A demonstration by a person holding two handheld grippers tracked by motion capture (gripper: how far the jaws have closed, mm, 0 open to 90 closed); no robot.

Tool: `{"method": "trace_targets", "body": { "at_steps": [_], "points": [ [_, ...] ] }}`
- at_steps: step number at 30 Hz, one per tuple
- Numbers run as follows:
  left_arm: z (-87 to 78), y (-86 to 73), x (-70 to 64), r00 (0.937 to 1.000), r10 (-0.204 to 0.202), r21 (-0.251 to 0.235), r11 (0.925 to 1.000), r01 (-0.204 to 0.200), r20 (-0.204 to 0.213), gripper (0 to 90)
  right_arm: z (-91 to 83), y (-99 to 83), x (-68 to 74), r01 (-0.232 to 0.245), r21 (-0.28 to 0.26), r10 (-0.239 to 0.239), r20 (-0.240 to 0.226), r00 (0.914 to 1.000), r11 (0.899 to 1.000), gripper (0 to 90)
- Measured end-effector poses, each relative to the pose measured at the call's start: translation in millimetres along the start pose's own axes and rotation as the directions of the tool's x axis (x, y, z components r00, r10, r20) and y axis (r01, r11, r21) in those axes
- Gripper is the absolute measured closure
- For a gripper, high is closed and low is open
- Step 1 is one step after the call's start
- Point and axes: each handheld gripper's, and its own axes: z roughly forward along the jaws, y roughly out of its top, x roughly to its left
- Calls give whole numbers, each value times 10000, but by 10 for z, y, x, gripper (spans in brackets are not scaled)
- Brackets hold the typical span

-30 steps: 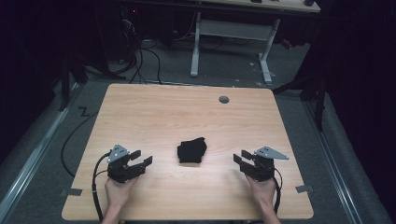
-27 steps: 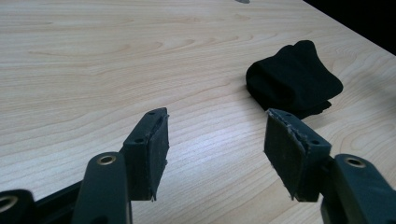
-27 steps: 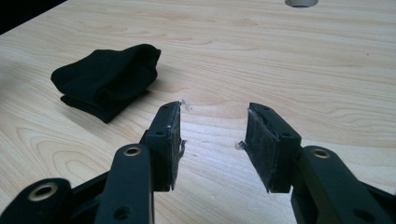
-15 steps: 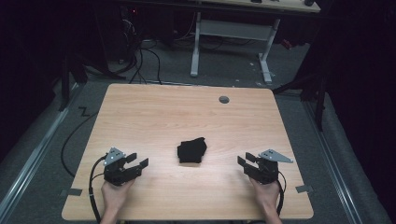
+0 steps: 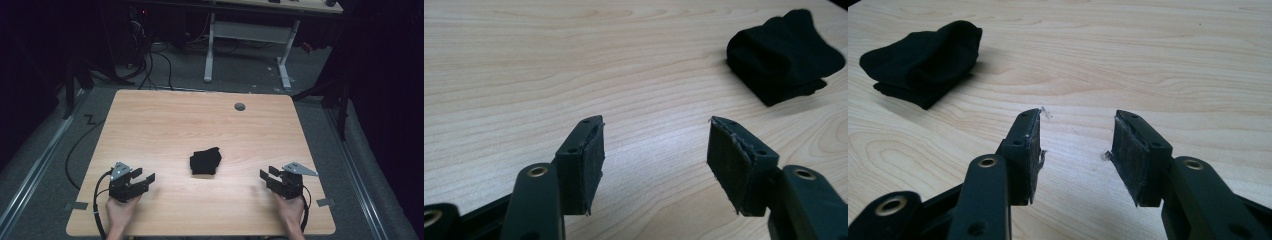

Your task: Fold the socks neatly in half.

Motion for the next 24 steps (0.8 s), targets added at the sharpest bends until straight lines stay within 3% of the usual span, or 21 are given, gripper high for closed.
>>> {"method": "trace_targets", "body": {
  "at_steps": [18, 24],
  "points": [
    [60, -82, 81, 9988, -52, 514, 9986, 76, -477, 398, 3, -144, -147, -41, 594, -7, 801, 9968, 9982, 526],
    [63, -81, 84, 9981, -38, 589, 9982, 74, -610, 395, 25, -178, -165, 191, 837, -277, 1030, 9943, 9963, 521]
  ]
}}
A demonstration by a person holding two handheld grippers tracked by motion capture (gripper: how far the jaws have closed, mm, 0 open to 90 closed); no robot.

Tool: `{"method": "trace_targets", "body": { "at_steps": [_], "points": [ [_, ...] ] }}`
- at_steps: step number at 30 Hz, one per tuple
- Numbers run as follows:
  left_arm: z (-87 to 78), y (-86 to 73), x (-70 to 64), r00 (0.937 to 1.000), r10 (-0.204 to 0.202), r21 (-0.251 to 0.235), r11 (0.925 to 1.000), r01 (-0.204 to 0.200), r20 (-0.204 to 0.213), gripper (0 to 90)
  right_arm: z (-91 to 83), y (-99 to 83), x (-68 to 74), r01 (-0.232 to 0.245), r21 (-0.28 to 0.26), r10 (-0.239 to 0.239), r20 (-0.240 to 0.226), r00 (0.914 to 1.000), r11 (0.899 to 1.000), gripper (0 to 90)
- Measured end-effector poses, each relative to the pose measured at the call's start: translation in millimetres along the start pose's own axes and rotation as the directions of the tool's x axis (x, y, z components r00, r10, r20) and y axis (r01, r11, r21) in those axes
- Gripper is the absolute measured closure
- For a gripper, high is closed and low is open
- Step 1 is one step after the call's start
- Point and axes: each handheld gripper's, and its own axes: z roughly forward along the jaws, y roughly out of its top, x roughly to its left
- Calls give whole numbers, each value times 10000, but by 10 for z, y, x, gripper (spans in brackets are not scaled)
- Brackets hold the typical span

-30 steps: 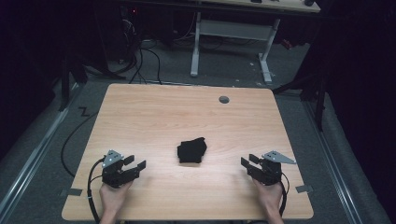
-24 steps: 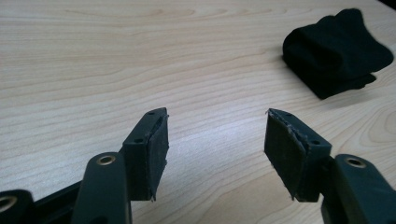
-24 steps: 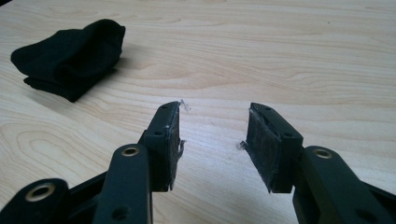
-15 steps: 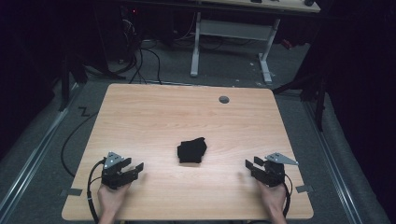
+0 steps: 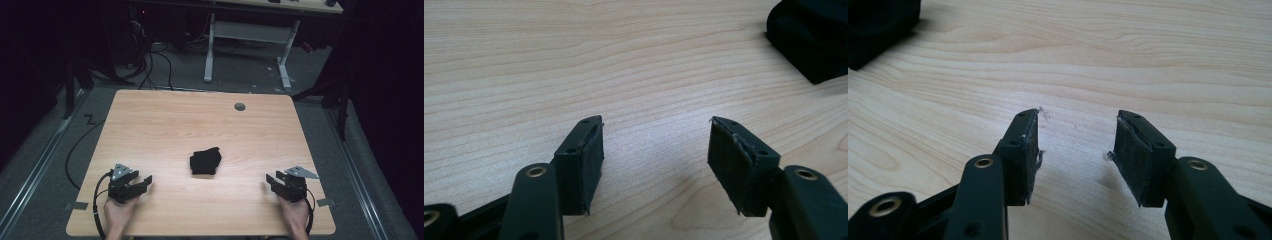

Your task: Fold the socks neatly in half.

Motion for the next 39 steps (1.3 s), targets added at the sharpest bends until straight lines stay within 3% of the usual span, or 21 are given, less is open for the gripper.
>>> {"method": "trace_targets", "body": {
  "at_steps": [16, 22, 29, 33, 39],
  "points": [
    [27, 5, -71, 9971, 589, 318, 9978, -574, -475, 383, 36, -66, -15, 65, 397, -81, 391, 9992, 9992, 500],
    [31, 3, -90, 9957, 715, 407, 9968, -692, -590, 370, 48, -64, 34, 497, 529, -529, 617, 9967, 9974, 461],
    [44, 4, -122, 9925, 966, 510, 9944, -929, -752, 345, 50, -63, 21, 442, 579, -478, 622, 9969, 9973, 404],
    [61, 3, -166, 9868, 1301, 651, 9901, -1242, -969, 326, 53, -64, 23, 473, 588, -507, 571, 9971, 9971, 393],
    [61, 0, -174, 9872, 1269, 678, 9904, -1207, -967, 300, 53, -64, 24, 479, 590, -512, 554, 9972, 9971, 387]
  ]
}}
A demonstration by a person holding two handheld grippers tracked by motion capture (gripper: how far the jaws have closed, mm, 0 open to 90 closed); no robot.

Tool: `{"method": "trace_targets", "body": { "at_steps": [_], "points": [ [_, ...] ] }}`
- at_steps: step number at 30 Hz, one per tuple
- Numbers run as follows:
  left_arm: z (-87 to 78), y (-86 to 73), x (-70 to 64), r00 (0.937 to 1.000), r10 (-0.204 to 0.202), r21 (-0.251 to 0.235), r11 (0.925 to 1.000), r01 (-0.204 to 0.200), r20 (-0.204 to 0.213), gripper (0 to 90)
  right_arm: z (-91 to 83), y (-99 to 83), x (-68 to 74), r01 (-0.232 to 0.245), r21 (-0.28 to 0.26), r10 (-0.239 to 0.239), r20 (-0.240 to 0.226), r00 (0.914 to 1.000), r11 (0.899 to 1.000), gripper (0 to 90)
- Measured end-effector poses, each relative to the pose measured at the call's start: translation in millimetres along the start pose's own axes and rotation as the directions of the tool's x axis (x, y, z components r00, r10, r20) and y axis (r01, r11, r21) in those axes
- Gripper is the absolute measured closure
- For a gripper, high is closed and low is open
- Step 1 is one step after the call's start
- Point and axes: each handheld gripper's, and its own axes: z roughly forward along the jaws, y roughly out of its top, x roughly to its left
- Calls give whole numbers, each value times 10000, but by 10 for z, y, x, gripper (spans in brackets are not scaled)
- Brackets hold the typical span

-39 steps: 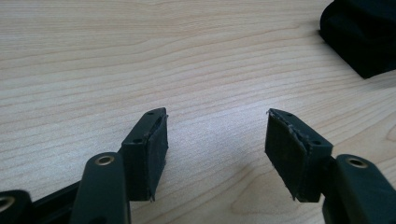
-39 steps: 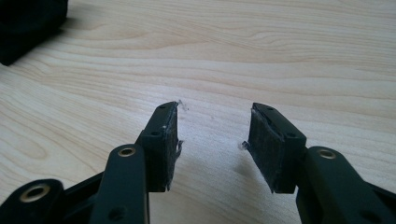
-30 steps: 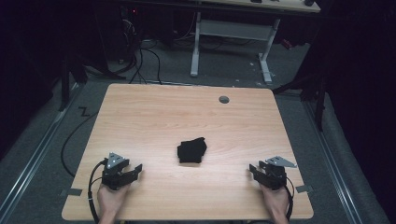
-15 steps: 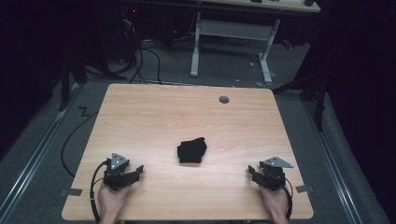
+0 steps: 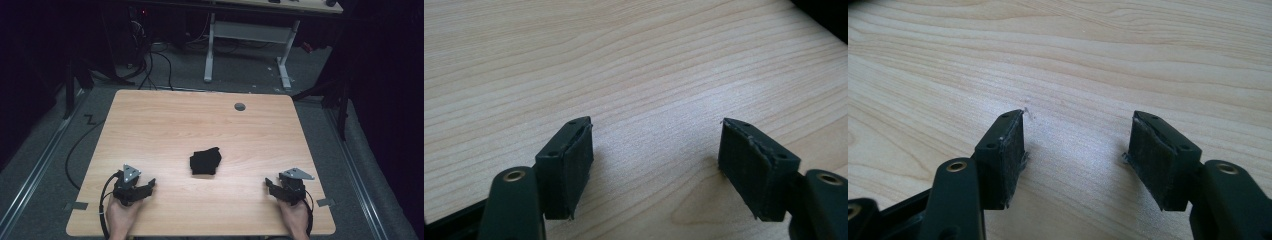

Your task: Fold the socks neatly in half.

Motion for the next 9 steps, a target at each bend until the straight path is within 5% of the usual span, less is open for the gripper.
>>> {"method": "trace_targets", "body": {
  "at_steps": [9],
  "points": [
    [0, -1, -2, 10000, -6, 13, 10000, 6, 2, 292, 1, 0, 0, 15, 4, -15, -15, 10000, 10000, 382]
  ]
}}
